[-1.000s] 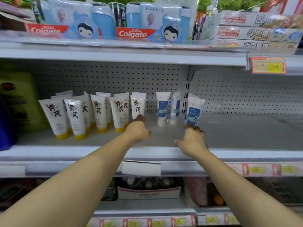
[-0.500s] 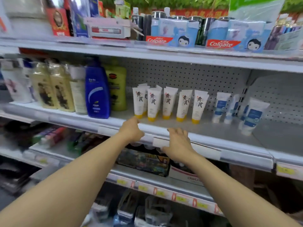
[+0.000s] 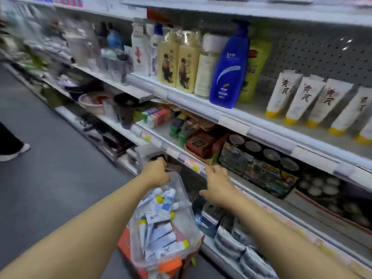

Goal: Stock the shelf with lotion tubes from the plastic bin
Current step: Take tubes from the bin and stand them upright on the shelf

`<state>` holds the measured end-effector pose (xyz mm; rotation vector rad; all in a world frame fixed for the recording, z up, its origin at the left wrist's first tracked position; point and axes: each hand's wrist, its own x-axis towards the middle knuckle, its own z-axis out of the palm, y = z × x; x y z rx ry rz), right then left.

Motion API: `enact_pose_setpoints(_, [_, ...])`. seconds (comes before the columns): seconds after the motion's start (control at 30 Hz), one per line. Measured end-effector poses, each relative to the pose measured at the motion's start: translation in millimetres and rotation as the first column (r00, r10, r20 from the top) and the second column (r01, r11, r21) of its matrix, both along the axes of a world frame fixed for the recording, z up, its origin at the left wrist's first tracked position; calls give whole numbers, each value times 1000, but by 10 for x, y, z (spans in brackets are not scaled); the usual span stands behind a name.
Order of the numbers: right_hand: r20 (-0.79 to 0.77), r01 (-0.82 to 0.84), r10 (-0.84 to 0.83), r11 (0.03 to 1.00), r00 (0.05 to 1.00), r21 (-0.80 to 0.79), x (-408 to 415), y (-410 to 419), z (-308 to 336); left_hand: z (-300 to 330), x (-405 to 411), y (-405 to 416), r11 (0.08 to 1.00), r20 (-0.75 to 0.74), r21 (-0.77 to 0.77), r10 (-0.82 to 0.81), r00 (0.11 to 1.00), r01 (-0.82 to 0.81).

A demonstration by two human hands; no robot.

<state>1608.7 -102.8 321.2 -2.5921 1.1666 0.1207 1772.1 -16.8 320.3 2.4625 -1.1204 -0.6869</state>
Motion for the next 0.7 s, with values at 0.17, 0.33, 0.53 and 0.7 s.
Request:
enact_pose_setpoints(0.17, [-109, -103, 108, 994, 988, 46, 342, 203, -439, -496, 308, 429, 992, -42, 86, 98, 994, -94])
enact_pose_setpoints(0.33, [-173, -161, 179, 980, 968, 117, 570, 268, -846, -968, 485, 688, 964, -84, 188, 207, 975, -189])
enact_pose_setpoints(0.53, [-257, -214, 267, 953, 929, 215, 805, 185, -1408, -1543, 600, 839, 926, -155, 261, 319, 935, -273])
enact_pose_setpoints(0.7, [-277, -243, 323, 927, 905, 286, 971, 13, -1904, -1990, 613, 702, 907, -206, 308, 357, 911, -286])
